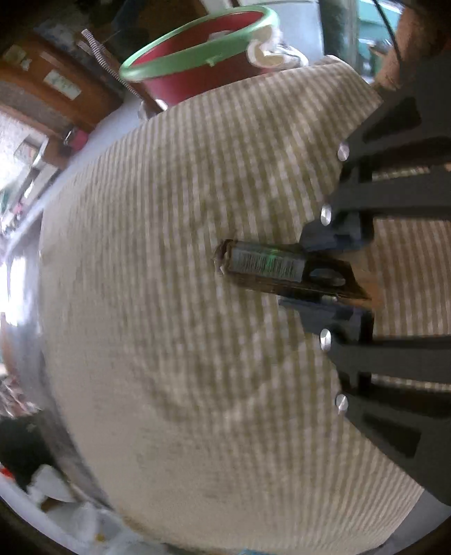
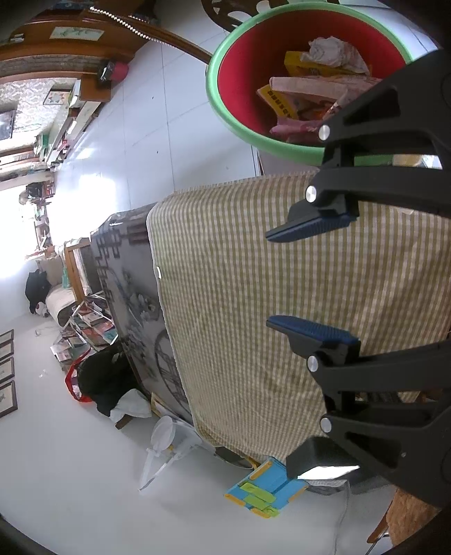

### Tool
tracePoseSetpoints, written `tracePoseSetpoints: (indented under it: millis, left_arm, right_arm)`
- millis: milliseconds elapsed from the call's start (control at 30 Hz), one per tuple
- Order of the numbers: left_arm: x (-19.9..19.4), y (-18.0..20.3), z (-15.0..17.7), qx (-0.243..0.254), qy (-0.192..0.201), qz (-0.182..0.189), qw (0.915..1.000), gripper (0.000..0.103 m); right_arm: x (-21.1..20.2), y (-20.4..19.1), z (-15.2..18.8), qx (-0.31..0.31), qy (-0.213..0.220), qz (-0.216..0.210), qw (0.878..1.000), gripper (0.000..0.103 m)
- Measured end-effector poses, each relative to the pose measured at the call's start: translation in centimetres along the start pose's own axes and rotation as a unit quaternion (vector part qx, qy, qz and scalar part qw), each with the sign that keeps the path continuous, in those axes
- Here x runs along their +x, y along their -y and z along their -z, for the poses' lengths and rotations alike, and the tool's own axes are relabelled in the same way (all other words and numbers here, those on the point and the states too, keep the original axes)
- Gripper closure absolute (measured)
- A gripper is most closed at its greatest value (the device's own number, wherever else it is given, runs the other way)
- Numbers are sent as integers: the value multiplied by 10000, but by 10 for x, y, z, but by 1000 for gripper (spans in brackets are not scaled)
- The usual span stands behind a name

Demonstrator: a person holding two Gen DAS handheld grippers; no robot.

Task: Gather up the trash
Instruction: 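Carry the cigarette pack and paper cup over the red bucket and release both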

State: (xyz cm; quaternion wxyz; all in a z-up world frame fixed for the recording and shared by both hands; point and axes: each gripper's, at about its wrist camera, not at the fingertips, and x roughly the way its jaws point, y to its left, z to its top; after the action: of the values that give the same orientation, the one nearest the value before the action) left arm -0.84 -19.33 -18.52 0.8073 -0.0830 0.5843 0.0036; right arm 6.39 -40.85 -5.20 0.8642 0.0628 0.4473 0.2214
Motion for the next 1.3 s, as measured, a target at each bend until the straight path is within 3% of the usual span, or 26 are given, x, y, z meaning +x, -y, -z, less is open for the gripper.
tracePoseSetpoints:
  millis: [67,300,467,600,700,767,833,967,1067,1167,1200,1267,1300]
  left_arm:
    - [-3,-4,-2,-124,117,-1,9999,85]
    - [-16,1,-13,-76,420,2,9991,85]
    - [-26,9,-20,44,530,83,9985,85]
    - [-32,9,-23,127,557,65,9983,85]
    - [-32,14,-28,226,579,96,9980,85]
    - [-32,21,-29,288,587,153,9977,85]
    - [-30,30,-34,399,588,245,9972,85]
    - [-33,54,-40,738,615,386,9946,85]
    - [-38,66,-43,885,663,477,9927,84]
    - [-42,71,-43,934,698,526,9918,84]
    - [-43,71,-42,937,712,517,9917,84]
    - [-44,70,-42,910,728,498,9919,84]
    - [-45,70,-41,882,752,495,9920,84]
  right_arm:
    - [-2,5,1,79,6,41,10000,59]
    - [-29,39,0,485,292,323,9979,34]
    - [-68,80,21,790,244,655,9944,28]
    - [-85,116,73,1220,-381,594,9900,20]
    - [-75,137,116,1984,-870,396,9754,15]
    - [-61,149,144,2420,-1096,471,9629,15]
    - [-41,157,160,2547,-1200,539,9581,15]
    - [-4,160,170,2332,-1228,22,9646,15]
    - [10,160,166,2143,-1062,-85,9709,15]
    - [16,161,159,2341,-833,-368,9679,16]
    - [17,159,156,2294,-832,-368,9691,32]
    - [17,148,146,1963,-884,-162,9764,36]
    - [13,142,142,1807,-856,-100,9797,44]
